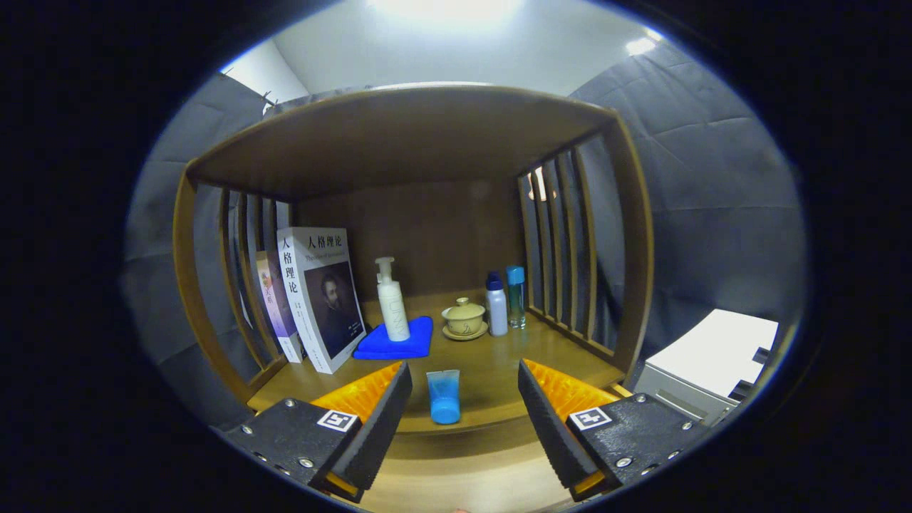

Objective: Pull open the drawer, take out the items inside it, and place them on the countertop above the cabinet.

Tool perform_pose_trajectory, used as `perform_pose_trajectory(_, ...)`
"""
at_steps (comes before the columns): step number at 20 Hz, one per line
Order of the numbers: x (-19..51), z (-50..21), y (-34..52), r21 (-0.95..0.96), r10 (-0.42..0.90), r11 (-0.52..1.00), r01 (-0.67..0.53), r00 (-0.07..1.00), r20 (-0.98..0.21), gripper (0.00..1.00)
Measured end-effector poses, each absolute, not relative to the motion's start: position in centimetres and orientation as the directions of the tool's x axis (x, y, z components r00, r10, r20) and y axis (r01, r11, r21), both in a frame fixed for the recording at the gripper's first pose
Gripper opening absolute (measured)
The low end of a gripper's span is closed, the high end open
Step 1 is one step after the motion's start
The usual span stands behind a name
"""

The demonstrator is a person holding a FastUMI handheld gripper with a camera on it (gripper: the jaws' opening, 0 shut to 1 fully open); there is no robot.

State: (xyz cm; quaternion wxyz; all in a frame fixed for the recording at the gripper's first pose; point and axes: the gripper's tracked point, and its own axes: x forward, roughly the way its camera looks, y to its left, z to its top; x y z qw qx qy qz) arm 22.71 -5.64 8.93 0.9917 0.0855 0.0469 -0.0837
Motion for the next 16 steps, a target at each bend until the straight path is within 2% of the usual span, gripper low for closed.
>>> perform_pose_trajectory(11, 14.3, 8.1, -4.8, 0.177, -0.180, 0.968, 0.179, 0.984, -0.012, 0.92)
perform_pose_trajectory(16, 11.1, 5.8, -4.2, 0.151, -0.165, 0.974, 0.166, 0.986, -0.016, 0.92)
